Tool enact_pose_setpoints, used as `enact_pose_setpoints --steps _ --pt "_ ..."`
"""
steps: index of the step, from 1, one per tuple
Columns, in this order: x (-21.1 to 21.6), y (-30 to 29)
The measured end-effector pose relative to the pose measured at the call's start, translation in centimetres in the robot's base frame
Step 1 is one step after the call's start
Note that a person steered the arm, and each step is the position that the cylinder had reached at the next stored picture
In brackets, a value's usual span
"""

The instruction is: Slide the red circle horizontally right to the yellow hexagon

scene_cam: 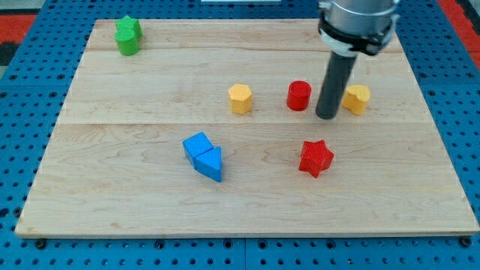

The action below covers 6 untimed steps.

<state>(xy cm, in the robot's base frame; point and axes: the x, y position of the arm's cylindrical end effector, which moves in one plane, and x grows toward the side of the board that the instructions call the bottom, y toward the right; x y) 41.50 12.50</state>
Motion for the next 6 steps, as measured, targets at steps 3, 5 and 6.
enact_pose_setpoints --steps 3,5,6 --pt "-3.7 -3.4" --pt "6.5 0.1" --pt "4.2 -4.7"
